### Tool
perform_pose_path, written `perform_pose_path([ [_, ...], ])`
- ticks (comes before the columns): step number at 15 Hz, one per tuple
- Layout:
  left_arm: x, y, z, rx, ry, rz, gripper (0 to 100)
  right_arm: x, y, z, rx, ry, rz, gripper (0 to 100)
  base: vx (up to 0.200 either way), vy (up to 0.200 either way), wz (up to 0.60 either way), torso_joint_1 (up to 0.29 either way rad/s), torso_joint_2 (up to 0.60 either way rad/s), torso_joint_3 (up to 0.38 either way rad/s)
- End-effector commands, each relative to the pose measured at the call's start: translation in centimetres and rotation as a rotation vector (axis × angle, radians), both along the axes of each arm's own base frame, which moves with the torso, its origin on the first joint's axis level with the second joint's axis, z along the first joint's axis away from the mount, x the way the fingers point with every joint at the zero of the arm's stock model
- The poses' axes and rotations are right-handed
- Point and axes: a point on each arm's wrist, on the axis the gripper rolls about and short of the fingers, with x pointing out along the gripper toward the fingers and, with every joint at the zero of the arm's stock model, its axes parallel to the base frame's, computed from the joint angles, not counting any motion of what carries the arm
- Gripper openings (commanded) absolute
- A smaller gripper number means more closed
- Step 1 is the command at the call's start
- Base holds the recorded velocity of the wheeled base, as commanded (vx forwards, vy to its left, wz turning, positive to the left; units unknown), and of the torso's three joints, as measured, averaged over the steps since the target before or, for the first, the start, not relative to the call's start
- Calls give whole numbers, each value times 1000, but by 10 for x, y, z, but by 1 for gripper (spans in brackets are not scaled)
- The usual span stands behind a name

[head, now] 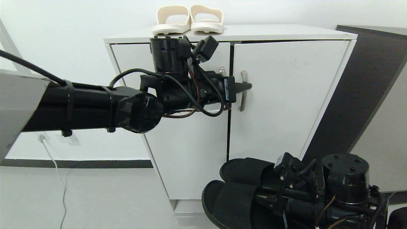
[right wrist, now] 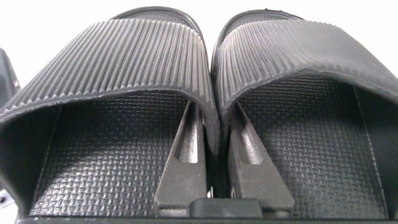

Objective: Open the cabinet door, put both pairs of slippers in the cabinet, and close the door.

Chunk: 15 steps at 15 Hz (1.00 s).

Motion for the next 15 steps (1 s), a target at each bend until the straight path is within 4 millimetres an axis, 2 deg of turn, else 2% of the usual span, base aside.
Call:
perform_pose_path([
  [1,-11,7,4,1,2,-1,0,-1,0,-1,-3,3,6,0,0,0,0,0,0,0],
  [7,-59,21,2,20,21,-43,0,-17,5,-8,-15,38,98,0,0,0,0,0,0,0],
  [10,-88,38,2,11,9,-58,0,-25,3,-9,-13,55,160,0,0,0,0,0,0,0],
  [12,-87,42,3,0,3,-47,0,-29,4,-11,-17,59,183,0,0,0,0,0,0,0],
  [13,-74,48,1,-10,17,-10,0,-31,4,-11,-19,60,191,0,0,0,0,0,0,0],
  [14,-70,48,0,-13,17,-6,0,-32,3,-11,-20,61,197,0,0,0,0,0,0,0],
  [15,-55,48,-6,-35,12,20,0,-37,0,-10,-16,58,221,0,0,0,0,0,0,0],
])
